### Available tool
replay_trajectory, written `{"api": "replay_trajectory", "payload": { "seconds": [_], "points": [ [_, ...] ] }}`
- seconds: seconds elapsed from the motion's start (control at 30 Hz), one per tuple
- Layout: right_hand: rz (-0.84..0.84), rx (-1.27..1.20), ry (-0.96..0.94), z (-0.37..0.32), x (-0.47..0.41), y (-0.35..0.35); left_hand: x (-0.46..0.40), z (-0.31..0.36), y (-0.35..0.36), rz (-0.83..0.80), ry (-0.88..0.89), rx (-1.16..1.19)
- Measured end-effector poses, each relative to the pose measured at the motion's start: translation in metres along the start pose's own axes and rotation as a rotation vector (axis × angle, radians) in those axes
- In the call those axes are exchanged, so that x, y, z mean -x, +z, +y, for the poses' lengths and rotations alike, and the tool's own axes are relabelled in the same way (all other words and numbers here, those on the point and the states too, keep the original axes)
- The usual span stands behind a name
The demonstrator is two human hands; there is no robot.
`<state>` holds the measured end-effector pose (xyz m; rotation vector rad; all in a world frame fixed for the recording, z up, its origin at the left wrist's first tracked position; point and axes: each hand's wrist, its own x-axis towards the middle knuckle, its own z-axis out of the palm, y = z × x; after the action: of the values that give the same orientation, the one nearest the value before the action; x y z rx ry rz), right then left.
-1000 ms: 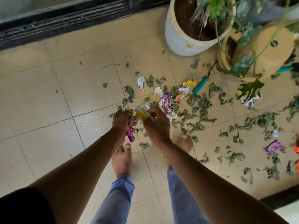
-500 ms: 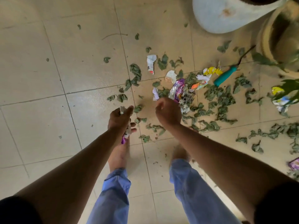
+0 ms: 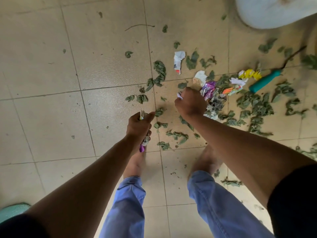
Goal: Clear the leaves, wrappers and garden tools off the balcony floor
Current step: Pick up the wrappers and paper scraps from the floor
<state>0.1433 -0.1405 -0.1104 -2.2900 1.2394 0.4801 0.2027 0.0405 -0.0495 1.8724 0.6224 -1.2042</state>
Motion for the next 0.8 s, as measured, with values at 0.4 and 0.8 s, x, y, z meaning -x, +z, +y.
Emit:
{"api": "replay_trajectory", "payload": {
  "seconds": [0.4,0.8],
  "points": [
    [-0.152,-0.823,0.019,-0.018,0.091,-0.076,0.04,0.049,0.025,0.007,-0.026,0.062],
    [-0.137,-0.605,0.127,0.034,0.079,-0.081,0.029,0.048,0.056,0.057,-0.01,-0.086]
  ]
}}
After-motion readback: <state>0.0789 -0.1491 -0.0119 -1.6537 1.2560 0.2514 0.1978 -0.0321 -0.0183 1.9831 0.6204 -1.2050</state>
